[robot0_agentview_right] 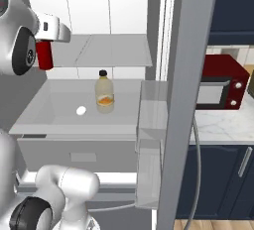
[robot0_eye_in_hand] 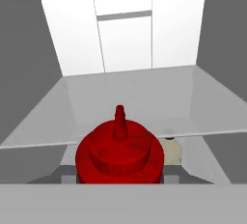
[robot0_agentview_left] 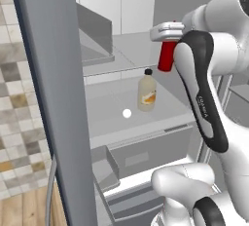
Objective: Place the ketchup and ketchup from the counter to the top shelf of the fridge. If the existing items in the fridge are on the top shelf, move them to other shelves.
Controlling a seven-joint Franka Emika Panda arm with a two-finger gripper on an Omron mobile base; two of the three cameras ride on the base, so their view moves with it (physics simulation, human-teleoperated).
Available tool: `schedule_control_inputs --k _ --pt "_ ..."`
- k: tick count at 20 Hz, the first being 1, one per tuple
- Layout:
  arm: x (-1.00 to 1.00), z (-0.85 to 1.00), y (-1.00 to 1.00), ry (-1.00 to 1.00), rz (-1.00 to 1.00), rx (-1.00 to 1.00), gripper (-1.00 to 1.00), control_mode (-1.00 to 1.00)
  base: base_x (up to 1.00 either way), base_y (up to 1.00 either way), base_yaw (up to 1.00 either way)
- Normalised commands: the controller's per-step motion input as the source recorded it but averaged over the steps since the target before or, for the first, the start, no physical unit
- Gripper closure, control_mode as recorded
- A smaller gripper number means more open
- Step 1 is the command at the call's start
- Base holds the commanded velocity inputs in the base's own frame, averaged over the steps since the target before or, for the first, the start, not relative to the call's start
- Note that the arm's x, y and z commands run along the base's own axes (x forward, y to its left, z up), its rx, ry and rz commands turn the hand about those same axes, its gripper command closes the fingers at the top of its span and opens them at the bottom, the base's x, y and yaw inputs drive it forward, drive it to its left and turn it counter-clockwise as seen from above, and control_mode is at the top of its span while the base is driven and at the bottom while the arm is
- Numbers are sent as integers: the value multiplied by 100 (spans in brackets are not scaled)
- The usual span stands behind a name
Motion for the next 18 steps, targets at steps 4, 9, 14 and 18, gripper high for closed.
schedule_control_inputs --k 4,9,14,18 --pt "98 -5 18 0 0 -3 100 -100 0 0 0" --pt "90 -18 17 0 0 -3 100 -100 0 0 0" --pt "84 -26 10 0 -1 -2 100 -100 0 0 0" --pt "68 -28 0 0 0 0 100 -100 0 0 0"
